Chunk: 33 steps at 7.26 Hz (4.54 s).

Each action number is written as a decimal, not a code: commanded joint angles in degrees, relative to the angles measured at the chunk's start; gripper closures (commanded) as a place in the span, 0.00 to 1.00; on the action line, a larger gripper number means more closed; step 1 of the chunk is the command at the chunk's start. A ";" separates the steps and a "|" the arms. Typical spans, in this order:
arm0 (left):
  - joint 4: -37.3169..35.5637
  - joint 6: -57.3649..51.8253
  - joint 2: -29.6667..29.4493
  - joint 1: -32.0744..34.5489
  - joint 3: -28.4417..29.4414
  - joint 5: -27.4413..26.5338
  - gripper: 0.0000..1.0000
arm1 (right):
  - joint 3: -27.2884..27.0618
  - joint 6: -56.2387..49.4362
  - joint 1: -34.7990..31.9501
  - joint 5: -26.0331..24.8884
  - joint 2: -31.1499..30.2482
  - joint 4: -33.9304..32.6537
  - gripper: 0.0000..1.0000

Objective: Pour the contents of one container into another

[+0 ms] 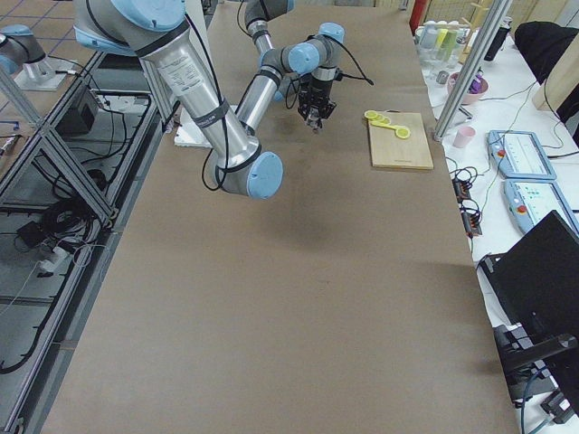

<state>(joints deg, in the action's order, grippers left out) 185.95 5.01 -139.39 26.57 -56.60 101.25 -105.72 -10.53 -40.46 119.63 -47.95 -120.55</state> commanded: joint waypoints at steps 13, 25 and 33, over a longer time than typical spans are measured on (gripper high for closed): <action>0.90 0.00 0.09 -0.29 0.00 0.00 1.00 | 3.24 -0.98 1.00 -0.97 4.71 -8.57 1.00; 1.08 0.00 0.18 -0.46 -0.26 -0.09 1.00 | -17.73 -1.86 -4.01 -0.71 -13.18 0.91 1.00; 0.64 1.57 17.56 -0.02 -18.52 -10.54 1.00 | -14.09 -1.51 -18.67 7.53 -49.93 53.08 1.00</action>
<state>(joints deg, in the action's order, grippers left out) 186.66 5.83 -125.12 26.63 -71.43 93.18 -122.28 -12.12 -56.14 125.15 -94.67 -73.88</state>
